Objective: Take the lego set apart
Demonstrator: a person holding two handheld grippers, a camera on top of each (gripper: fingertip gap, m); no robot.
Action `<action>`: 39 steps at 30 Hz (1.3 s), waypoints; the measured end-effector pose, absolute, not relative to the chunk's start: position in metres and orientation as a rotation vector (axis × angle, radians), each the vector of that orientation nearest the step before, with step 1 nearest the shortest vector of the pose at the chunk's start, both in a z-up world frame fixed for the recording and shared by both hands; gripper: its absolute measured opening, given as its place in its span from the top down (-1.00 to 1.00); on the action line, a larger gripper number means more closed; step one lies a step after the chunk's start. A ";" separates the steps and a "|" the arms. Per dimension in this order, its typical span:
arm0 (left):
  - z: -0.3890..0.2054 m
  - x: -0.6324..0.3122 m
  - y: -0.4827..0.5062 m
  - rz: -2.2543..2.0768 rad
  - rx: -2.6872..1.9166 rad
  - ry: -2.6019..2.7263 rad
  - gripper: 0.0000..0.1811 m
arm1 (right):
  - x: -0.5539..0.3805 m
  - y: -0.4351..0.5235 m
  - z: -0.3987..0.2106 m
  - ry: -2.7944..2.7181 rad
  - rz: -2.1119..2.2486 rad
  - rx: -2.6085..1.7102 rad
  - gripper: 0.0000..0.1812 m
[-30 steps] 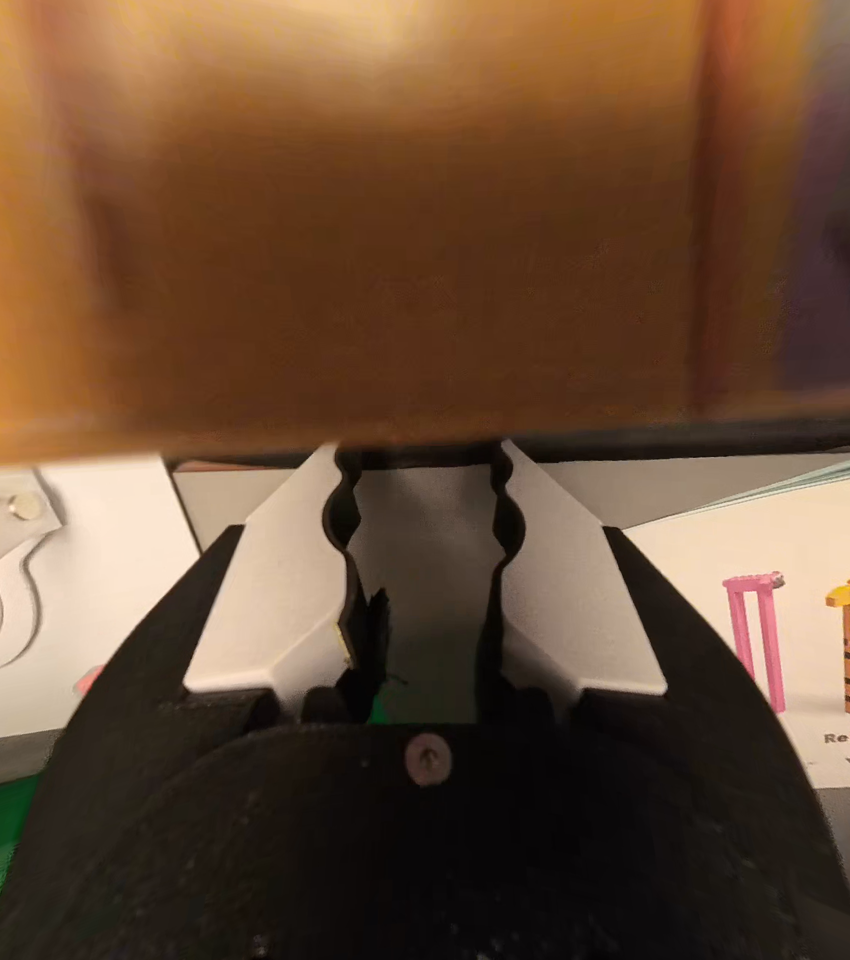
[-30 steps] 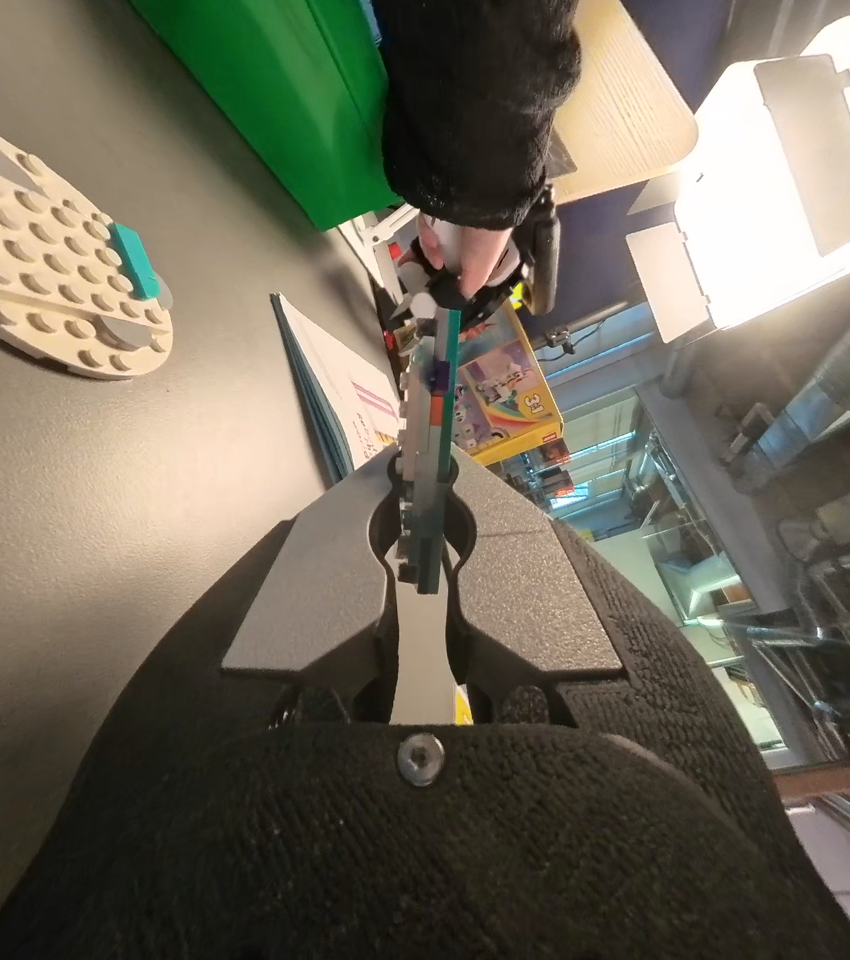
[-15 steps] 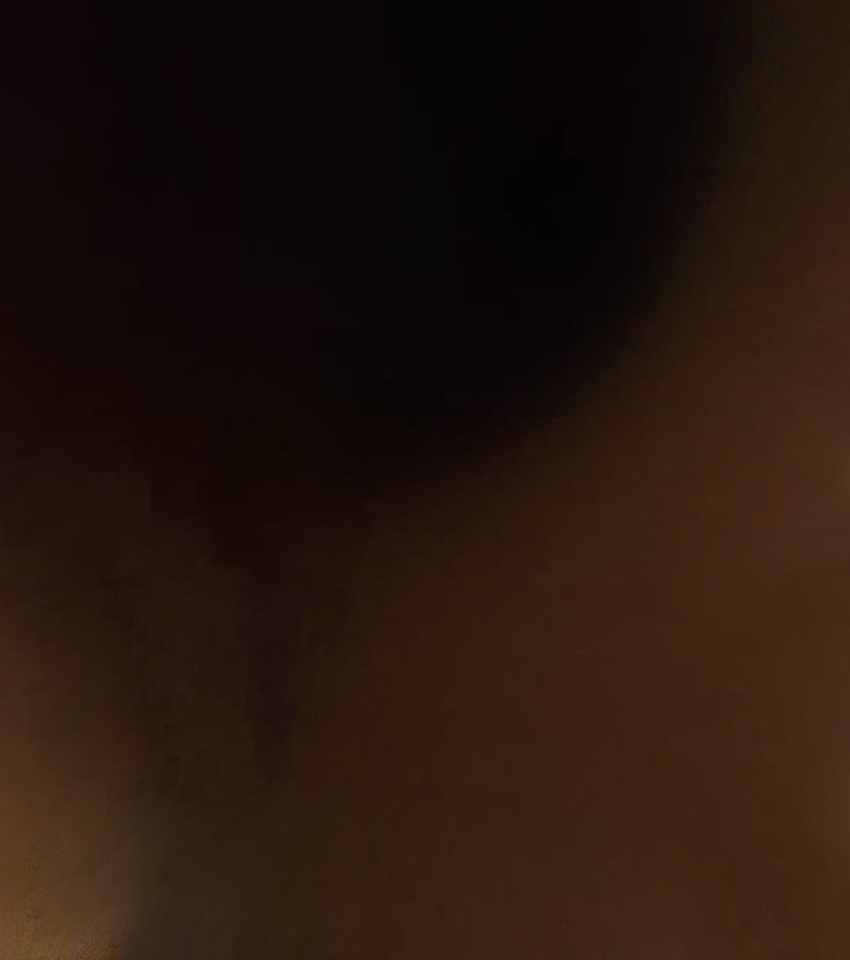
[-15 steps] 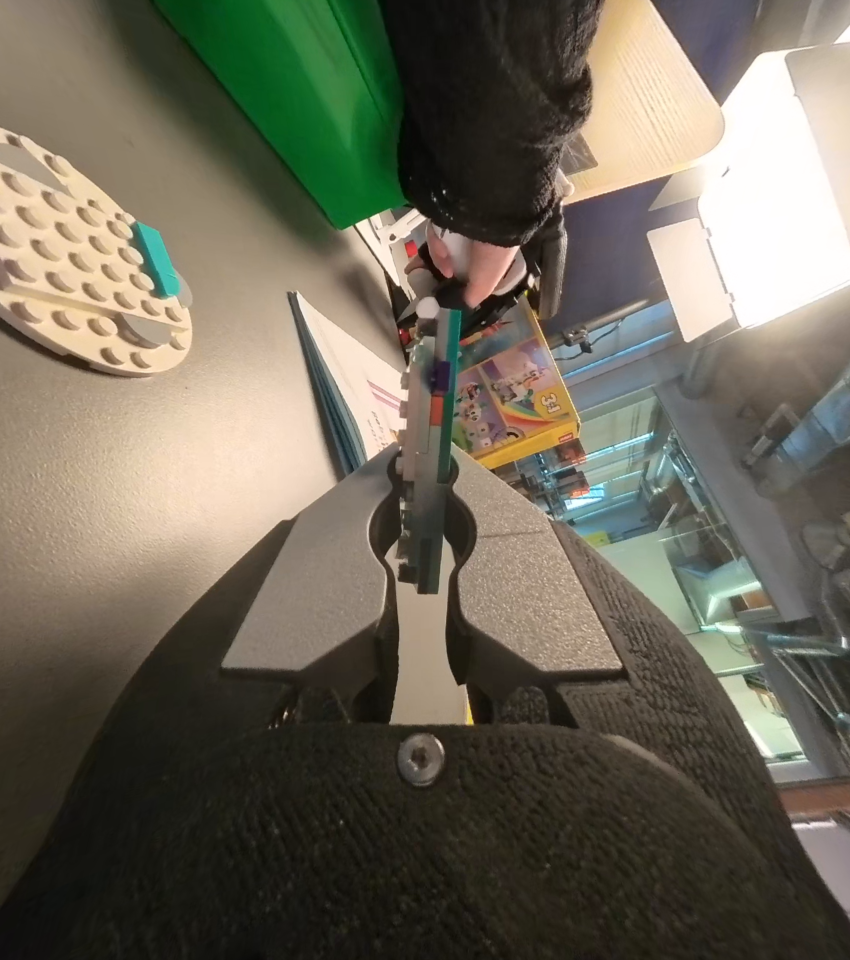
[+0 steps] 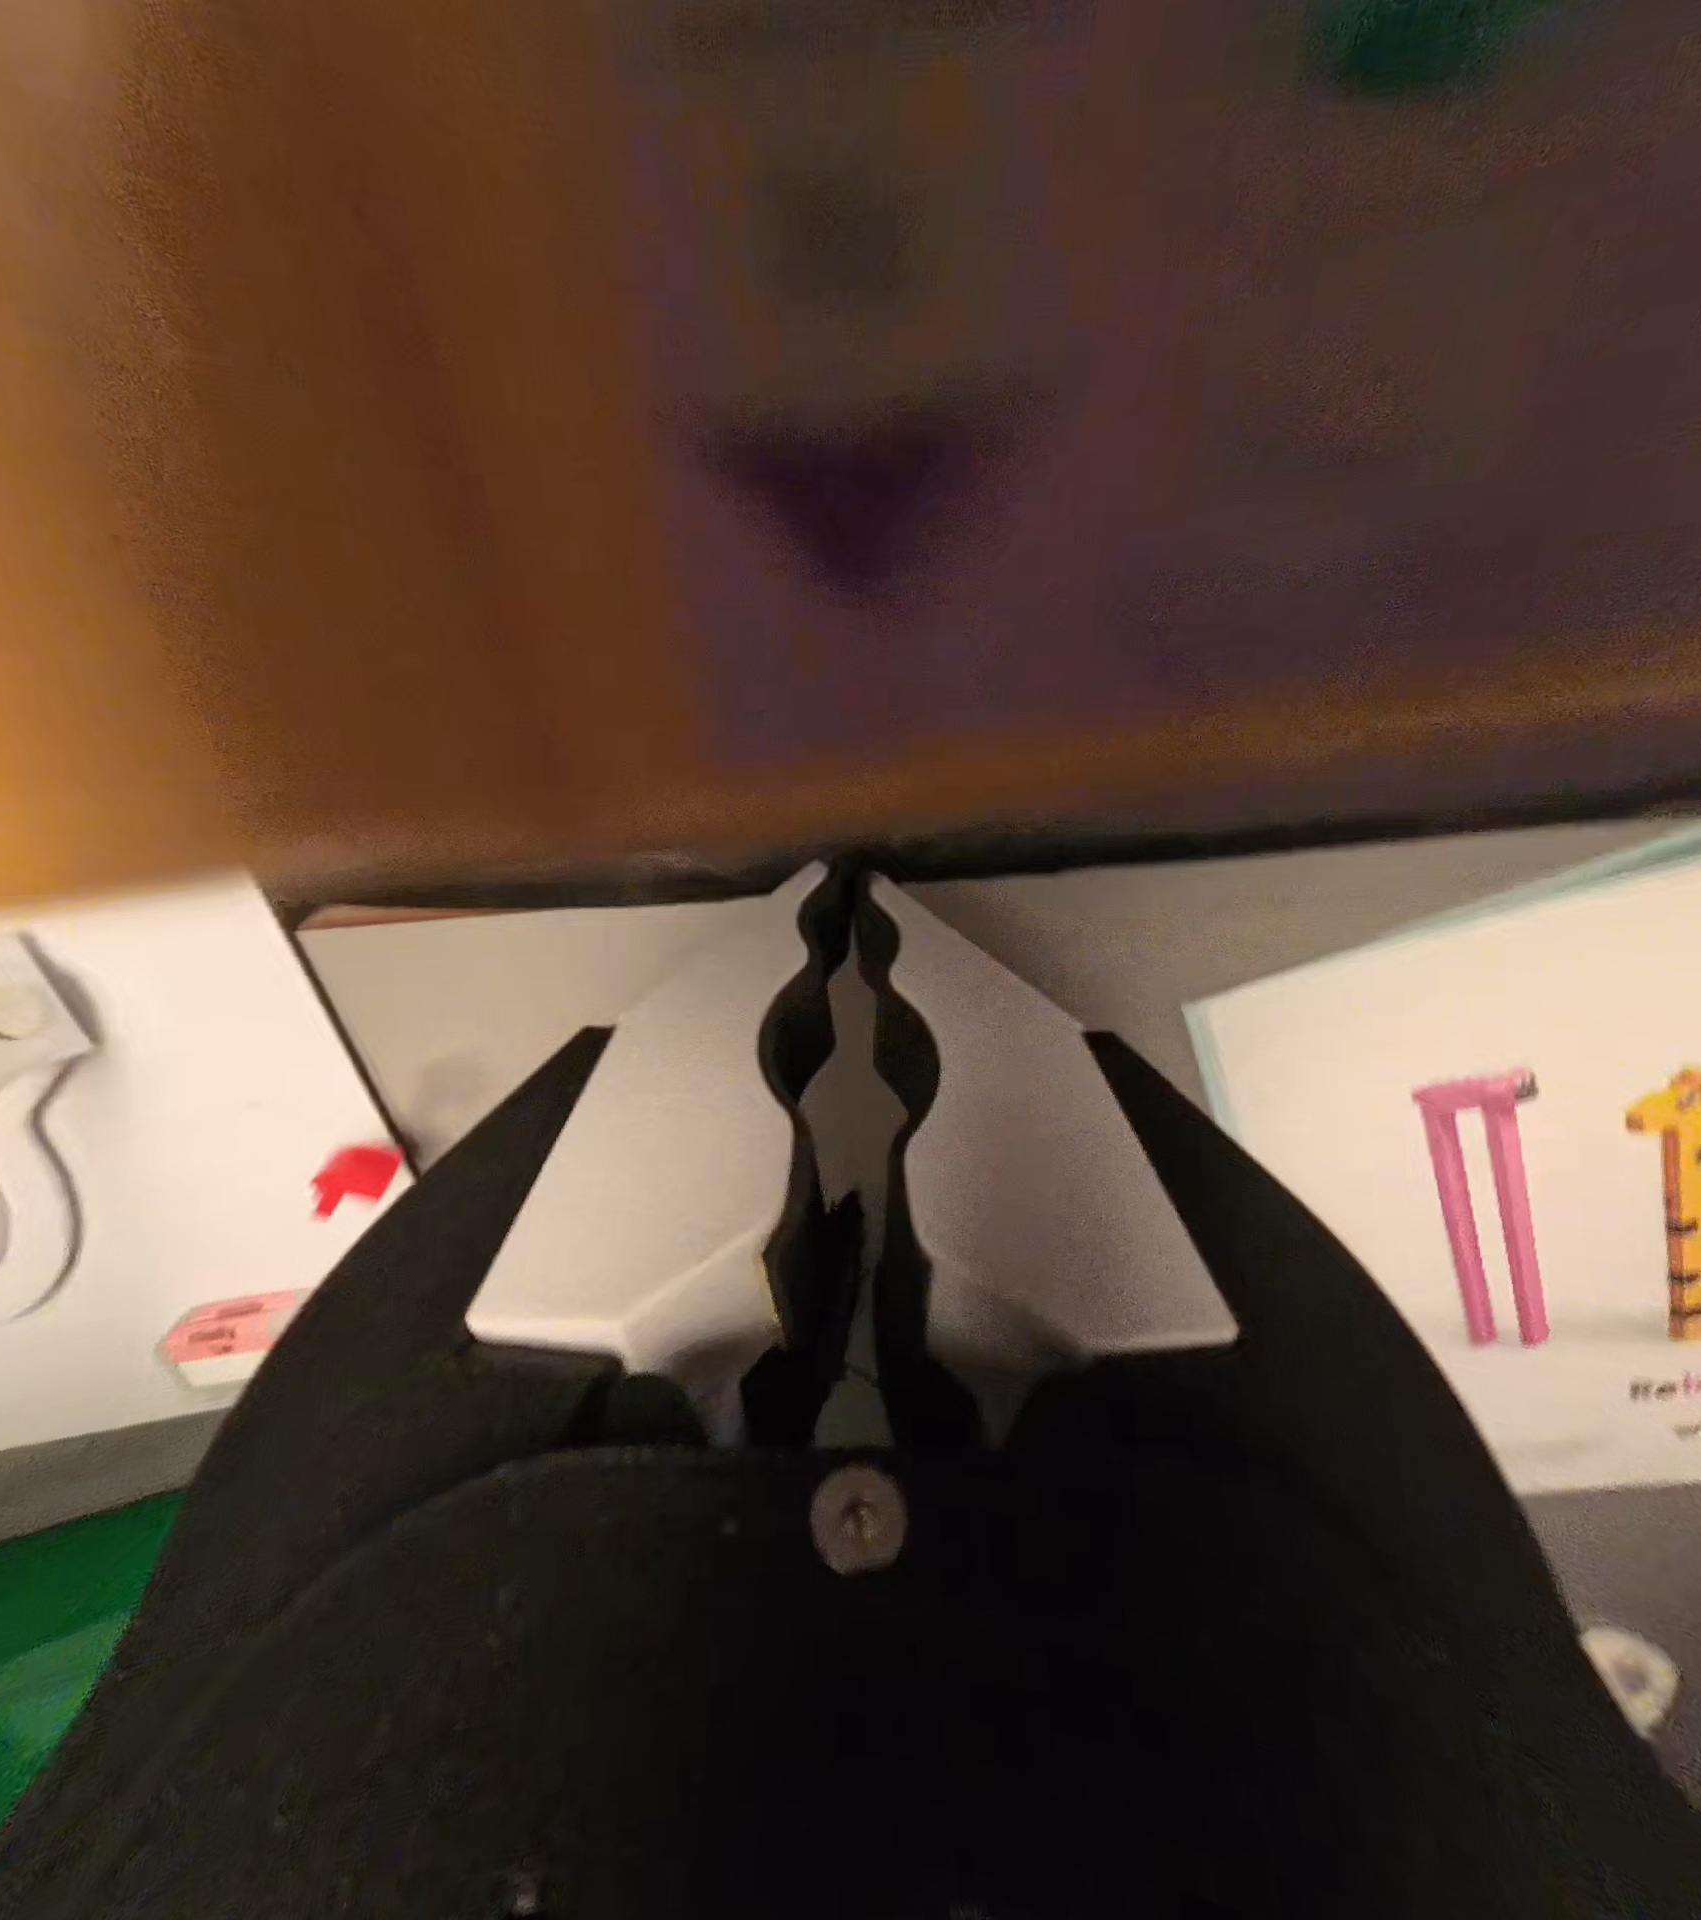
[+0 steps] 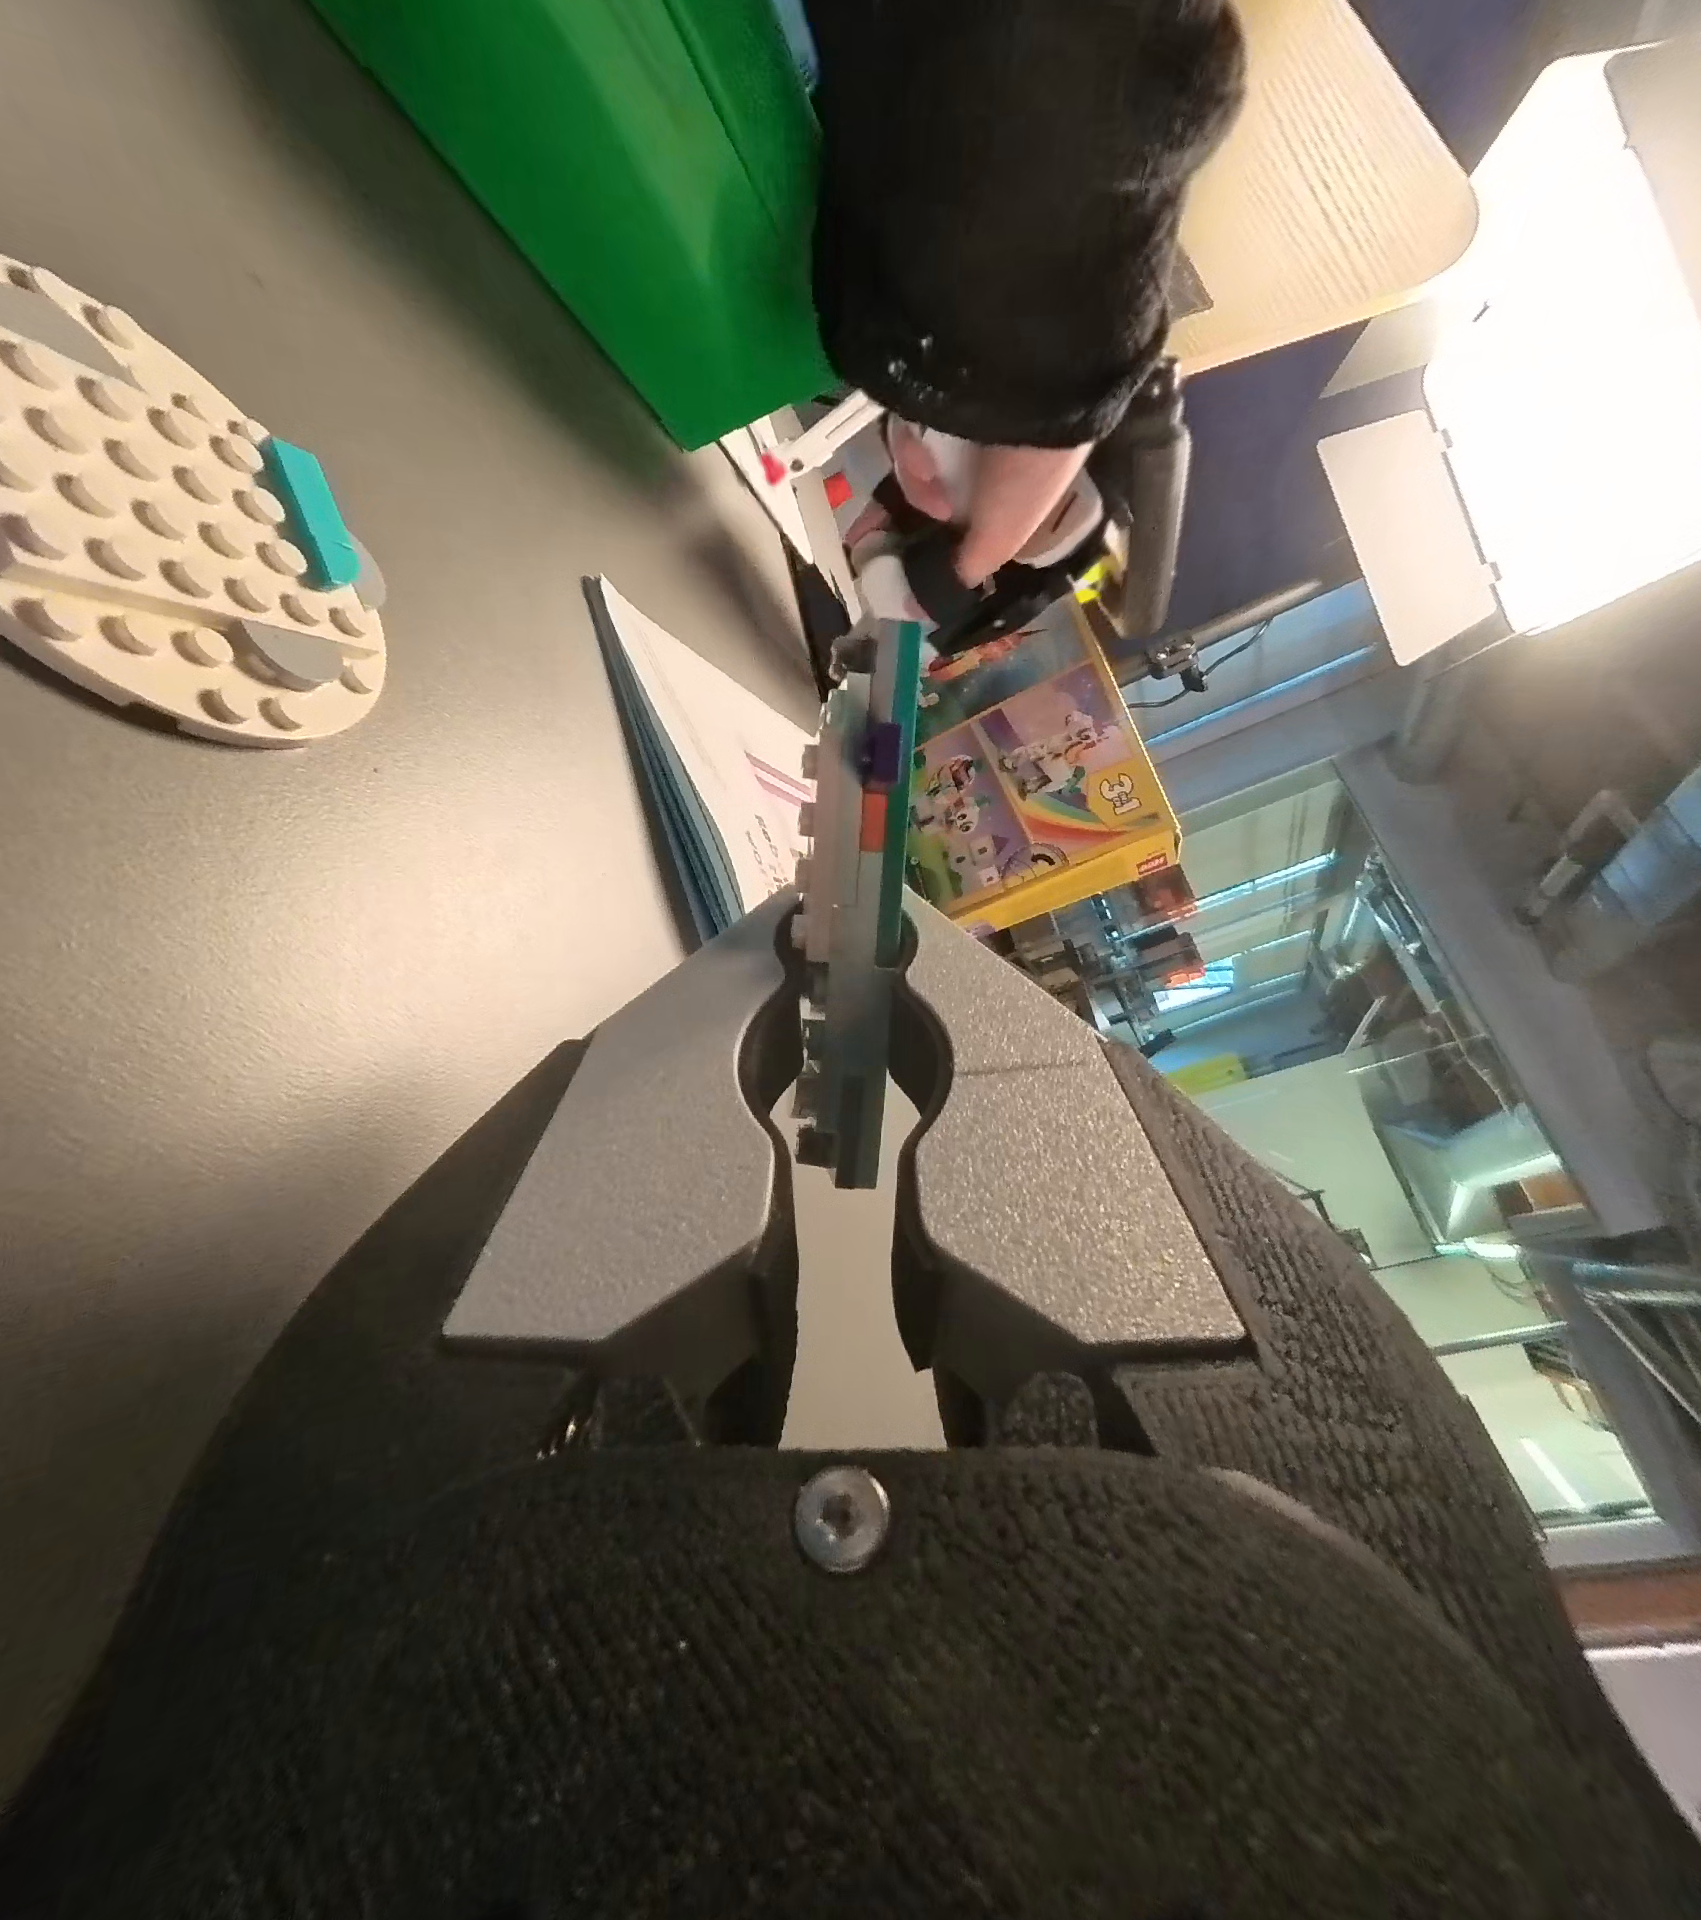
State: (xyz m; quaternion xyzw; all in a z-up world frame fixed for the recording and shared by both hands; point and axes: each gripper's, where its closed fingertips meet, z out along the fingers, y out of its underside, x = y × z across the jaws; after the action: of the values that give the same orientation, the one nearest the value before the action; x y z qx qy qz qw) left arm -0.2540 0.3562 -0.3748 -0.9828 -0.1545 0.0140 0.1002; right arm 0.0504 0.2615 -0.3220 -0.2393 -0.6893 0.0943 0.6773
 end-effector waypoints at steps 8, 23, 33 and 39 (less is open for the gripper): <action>-0.340 -0.211 0.338 -0.022 -2.911 -0.124 1.00 | 0.051 0.260 -0.323 -1.555 0.201 -0.523 0.91; -0.203 -0.153 0.220 0.116 -2.411 0.268 0.90 | 0.054 0.264 -0.322 -1.543 0.149 -0.509 0.91; -0.250 -0.142 0.084 -0.150 -2.248 0.447 0.22 | 0.061 0.291 -0.321 -1.490 -0.004 -0.589 0.91; -0.302 -0.158 0.063 -0.049 -2.357 0.656 0.30 | 0.074 0.313 -0.324 -1.464 -0.231 -0.618 0.91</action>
State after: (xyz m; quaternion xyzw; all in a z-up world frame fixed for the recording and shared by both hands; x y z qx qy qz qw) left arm -0.1577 0.0634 -0.3021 -0.9057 0.2521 -0.0187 0.3403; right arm 0.0735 0.3125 -0.3235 -0.2769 -0.6558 -0.1036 0.6947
